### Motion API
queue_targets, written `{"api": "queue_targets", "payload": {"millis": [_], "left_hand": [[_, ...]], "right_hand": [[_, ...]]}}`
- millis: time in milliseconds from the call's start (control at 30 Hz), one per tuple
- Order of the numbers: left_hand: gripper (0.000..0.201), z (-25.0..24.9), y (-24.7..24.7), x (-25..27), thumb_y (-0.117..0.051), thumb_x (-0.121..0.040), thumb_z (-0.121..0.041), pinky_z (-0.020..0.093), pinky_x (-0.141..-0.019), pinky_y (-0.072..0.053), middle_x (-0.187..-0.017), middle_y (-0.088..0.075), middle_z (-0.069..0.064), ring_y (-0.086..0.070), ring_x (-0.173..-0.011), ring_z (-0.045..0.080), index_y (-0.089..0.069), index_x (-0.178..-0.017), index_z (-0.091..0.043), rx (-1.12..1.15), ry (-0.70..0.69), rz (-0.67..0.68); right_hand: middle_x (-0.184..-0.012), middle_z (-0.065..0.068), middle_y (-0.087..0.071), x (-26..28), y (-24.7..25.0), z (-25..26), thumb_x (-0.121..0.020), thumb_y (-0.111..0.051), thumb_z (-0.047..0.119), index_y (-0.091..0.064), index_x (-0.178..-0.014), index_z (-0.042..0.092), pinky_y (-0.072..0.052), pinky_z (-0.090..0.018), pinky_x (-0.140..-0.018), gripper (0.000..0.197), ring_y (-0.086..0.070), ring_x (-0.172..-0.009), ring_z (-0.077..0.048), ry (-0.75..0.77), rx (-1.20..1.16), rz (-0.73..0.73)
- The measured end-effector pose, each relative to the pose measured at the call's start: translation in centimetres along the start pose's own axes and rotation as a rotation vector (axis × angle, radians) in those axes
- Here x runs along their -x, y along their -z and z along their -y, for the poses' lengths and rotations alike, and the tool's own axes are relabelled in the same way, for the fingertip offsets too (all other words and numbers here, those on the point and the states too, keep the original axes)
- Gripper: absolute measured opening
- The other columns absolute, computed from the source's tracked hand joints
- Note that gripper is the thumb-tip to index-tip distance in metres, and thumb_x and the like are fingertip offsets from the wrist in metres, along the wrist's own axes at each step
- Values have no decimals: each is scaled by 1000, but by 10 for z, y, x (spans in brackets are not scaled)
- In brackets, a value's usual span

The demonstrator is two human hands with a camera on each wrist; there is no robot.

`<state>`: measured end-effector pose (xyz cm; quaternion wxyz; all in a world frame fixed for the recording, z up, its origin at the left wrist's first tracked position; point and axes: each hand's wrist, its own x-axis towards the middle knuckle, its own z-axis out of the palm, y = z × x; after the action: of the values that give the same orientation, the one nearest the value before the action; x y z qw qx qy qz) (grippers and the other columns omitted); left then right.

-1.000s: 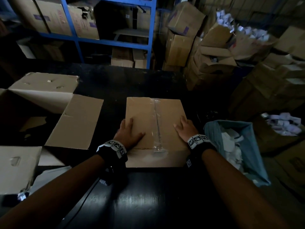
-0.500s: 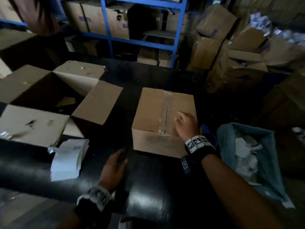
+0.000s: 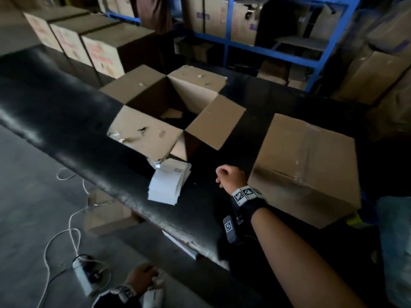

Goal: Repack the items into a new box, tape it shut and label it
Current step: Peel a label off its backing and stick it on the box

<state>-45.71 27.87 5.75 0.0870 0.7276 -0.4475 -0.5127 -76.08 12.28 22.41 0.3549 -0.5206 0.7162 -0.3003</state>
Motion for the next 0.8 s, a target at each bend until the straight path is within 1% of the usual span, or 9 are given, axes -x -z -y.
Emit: {"api": "queue_targets", "payload": {"millis": [133, 233, 300, 400, 467, 500, 567, 700, 800], "left_hand": [[15, 17, 45, -29, -52, -92, -8, 11, -34, -35, -76, -65, 9, -51, -33, 3, -61, -82, -13, -13, 60, 13], [19, 22, 79, -50, -50, -93, -9, 10, -34, -34, -75, -63, 9, -49, -31, 1, -58, -78, -15, -33, 67, 50], [20, 26, 98, -63, -50, -93, -9, 10, -34, -33, -72, -63, 6, -48, -31, 1, -58, -76, -15, -53, 64, 78], [19, 37, 125, -77, -51, -93, -10, 11, -34, -33, -69, -63, 2, -51, -38, 9, -59, -76, -16, -70, 76, 92], [16, 42, 139, -84, -51, -93, -10, 11, -33, -33, -70, -63, 4, -52, -44, 14, -59, -79, -14, -62, 96, 107], [16, 44, 144, -86, -51, -93, -10, 11, -33, -33, -72, -63, 7, -52, -46, 16, -59, -80, -12, -56, 102, 113], [14, 46, 153, -93, -50, -94, -8, 12, -32, -33, -75, -62, 11, -51, -46, 17, -58, -82, -8, -36, 113, 121], [14, 53, 164, -107, -51, -93, -9, 12, -32, -33, -70, -63, 6, -52, -40, 11, -60, -83, -9, -28, 119, 138], [12, 53, 166, -114, -51, -93, -11, 14, -33, -34, -71, -64, 4, -53, -43, 14, -61, -87, -8, -34, 125, 162]], "right_hand": [[-86, -12, -74, -24, -68, 16, -87, -55, 25, -71, -85, 15, -55, -40, -83, 19, -68, -84, -34, -43, 132, 96], [-97, -13, -72, -36, -107, 26, -88, -58, 32, -69, -88, 8, -51, -33, -83, 27, -65, -97, -34, -108, 258, 135], [-100, -15, -71, -43, -127, 32, -89, -59, 35, -62, -81, 5, -47, -32, -80, 31, -64, -99, -33, -187, 257, 135], [-110, -14, -69, -51, -152, 35, -89, -61, 39, -41, -64, 20, -43, -26, -75, 37, -64, -105, -30, -323, 197, 138], [-117, -12, -67, -54, -166, 37, -87, -65, 39, -54, -77, 21, -41, -23, -74, 24, -64, -108, -28, -396, 134, 132], [-120, -13, -66, -55, -172, 38, -86, -67, 37, -61, -94, 14, -42, -22, -74, 24, -64, -109, -28, -419, 113, 122], [-121, -12, -65, -57, -182, 37, -86, -68, 31, -60, -117, 6, -44, -22, -74, 41, -65, -109, -27, -468, 115, 93], [-117, -13, -68, -59, -187, 36, -87, -65, 24, -66, -114, 5, -51, -26, -81, 33, -66, -107, -27, -542, 128, 55], [-115, -14, -68, -60, -183, 34, -83, -69, 19, -65, -107, 3, -47, -25, -81, 29, -64, -107, -28, -556, 95, 6]]}}
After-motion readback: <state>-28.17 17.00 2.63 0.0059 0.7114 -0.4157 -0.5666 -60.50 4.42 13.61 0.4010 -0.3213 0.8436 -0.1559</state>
